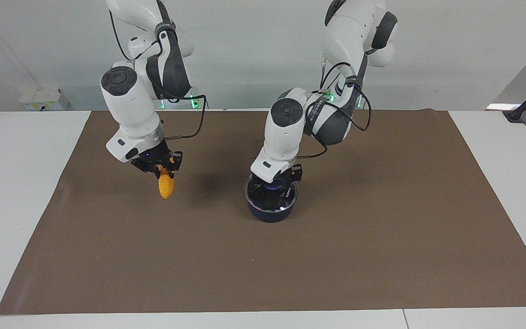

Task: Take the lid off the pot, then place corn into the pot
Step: 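Lift the lid away with the left gripper while the right gripper carries corn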

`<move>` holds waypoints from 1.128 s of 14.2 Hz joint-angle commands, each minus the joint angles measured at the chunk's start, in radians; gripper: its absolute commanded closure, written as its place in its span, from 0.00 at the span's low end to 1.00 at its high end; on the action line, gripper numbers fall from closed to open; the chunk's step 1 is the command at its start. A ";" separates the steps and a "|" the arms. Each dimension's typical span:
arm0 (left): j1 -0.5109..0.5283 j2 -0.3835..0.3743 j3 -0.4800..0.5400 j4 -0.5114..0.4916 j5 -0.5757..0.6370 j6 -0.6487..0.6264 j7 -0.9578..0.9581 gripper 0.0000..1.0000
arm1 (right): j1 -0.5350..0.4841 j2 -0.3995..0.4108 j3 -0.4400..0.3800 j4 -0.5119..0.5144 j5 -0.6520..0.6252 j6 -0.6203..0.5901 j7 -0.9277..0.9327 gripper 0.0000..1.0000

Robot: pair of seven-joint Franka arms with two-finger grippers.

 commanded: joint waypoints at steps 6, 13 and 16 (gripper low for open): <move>-0.017 -0.015 0.005 -0.008 0.012 -0.021 -0.012 0.60 | -0.005 0.014 0.006 0.028 0.011 -0.023 -0.020 1.00; -0.014 -0.032 0.004 0.006 -0.007 -0.061 -0.012 0.87 | -0.005 0.045 0.020 0.121 0.012 -0.056 -0.018 1.00; -0.005 -0.075 0.007 0.004 -0.038 -0.093 -0.008 0.95 | -0.005 0.048 0.040 0.132 0.011 -0.051 -0.012 1.00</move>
